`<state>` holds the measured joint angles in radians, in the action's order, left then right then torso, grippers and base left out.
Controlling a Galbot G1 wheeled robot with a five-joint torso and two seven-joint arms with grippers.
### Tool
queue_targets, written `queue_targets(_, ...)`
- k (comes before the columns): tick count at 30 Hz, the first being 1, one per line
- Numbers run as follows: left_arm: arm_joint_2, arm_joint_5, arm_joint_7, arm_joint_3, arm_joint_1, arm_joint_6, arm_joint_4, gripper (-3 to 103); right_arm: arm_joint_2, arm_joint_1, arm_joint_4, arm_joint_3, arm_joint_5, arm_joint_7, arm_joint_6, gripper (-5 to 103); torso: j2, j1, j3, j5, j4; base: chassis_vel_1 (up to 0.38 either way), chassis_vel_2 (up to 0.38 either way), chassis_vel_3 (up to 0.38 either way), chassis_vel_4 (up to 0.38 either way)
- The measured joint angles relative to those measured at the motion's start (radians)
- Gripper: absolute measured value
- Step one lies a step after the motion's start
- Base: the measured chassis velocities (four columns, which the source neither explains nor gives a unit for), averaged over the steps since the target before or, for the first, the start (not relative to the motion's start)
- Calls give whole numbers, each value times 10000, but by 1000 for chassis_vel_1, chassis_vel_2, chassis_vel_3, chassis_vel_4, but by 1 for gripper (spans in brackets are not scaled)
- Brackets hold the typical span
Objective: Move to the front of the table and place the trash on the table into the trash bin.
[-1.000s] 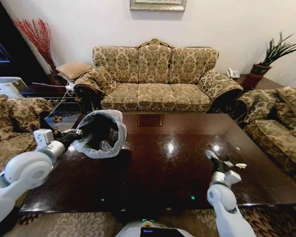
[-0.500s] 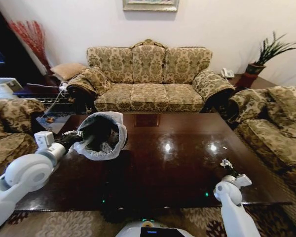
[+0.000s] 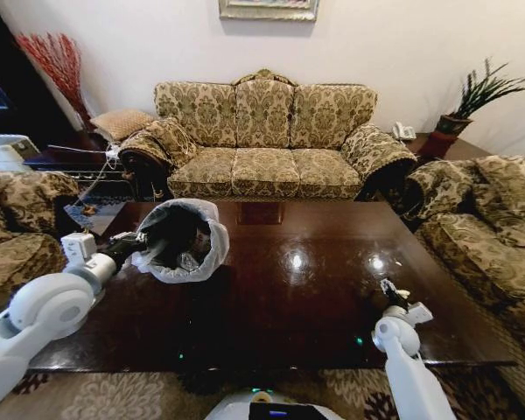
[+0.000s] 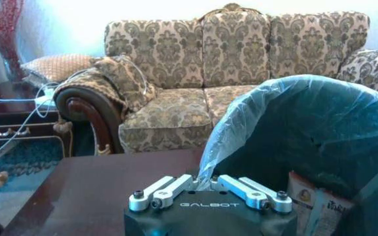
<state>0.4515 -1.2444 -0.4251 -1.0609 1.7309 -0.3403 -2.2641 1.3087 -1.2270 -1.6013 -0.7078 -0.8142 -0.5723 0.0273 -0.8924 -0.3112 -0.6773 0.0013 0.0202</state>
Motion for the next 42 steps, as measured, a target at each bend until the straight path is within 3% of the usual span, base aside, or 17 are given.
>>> queue_targets(10, 1, 61, 41, 37, 8, 81, 29, 2, -31, 6, 1, 17, -365, -195, 77, 60, -1, 1, 1, -15, 2, 0, 0, 0, 0)
queue_targets(16, 18, 73, 53, 42, 13, 97, 13, 2, -70, 52, 30, 15, -527, -218, 113, 44, -1, 0, 1, -12, 0, 0, 0, 0, 0)
queue_targets(18, 23, 73, 53, 41, 14, 98, 13, 2, -74, 60, 31, 15, -546, -220, 122, 44, -1, 1, 1, -12, 0, 0, 0, 0, 0)
queue_targets(22, 74, 109, 53, 42, 23, 110, 9, 2, -74, 83, 25, 8, -590, -233, 143, 28, -1, 1, 1, -12, 1, 0, 0, 0, 0)
queue_targets(32, 2, 91, 58, -36, 30, 100, 6, 2, -52, -43, -282, -11, -587, -241, 150, 4, -1, 1, 1, -12, 1, 0, 0, 0, 0)
queue_targets(39, -555, -244, 44, -285, 84, -50, 91, 2, 164, -19, -1933, 422, 496, 920, 15, 0, -1, 1, 1, -10, 0, 0, 0, 0, 0)
queue_targets(40, -662, -364, 23, -324, 75, -112, 94, 2, 206, 30, -2403, 661, 663, 1248, -24, 0, -1, 0, 1, -13, 0, 0, 0, 0, 0)
queue_targets(42, -970, -890, -102, -397, 25, -418, 54, 2, 244, 96, -3707, 1452, 1012, 2871, -71, 0, -1, 0, 0, -14, 2, 0, 0, 0, 0)
